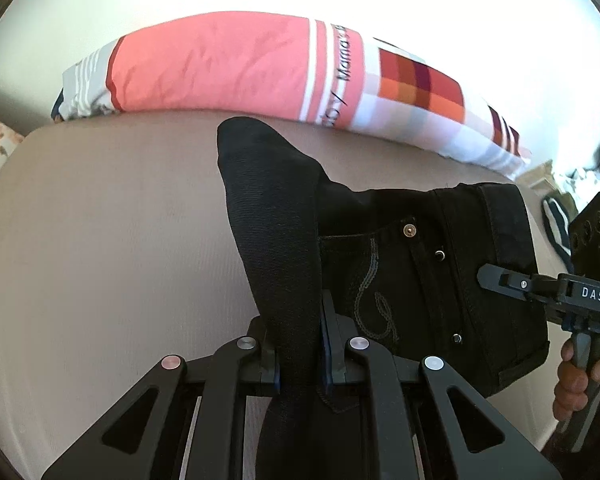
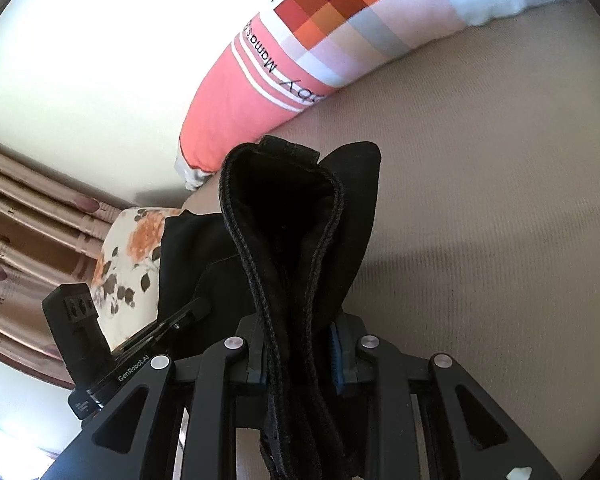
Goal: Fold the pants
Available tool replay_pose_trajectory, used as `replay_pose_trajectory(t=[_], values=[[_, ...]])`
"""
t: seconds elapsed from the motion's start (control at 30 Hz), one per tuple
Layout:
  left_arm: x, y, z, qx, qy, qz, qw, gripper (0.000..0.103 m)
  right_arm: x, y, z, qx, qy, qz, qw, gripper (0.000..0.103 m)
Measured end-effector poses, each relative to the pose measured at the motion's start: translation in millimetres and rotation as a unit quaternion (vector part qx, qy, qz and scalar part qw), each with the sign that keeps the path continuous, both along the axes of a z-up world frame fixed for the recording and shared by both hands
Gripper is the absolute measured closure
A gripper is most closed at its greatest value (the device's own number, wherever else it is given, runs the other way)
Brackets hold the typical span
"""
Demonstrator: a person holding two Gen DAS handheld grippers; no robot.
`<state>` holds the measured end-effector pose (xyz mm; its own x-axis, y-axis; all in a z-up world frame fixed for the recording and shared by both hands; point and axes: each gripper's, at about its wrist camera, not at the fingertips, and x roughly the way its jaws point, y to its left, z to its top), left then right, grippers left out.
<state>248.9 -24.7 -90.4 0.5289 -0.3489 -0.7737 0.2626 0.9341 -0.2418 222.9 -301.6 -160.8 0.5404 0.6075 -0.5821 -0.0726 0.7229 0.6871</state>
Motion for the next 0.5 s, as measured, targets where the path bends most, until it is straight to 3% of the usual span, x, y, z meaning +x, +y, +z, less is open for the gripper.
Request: replay_pose_trajectory(t=[0.37,0.5], values=[[54,-5,-23,0.032,0.002,0.003,0.9995,0.088,52,3,-7,-0.037,0.004,-0.015,0.999,0.081],[58,-2,-44,0.042,0.009,0.013,0.999,0.078,54,1,-22,-0.097,0.011,-0.033,0.995,0.074]])
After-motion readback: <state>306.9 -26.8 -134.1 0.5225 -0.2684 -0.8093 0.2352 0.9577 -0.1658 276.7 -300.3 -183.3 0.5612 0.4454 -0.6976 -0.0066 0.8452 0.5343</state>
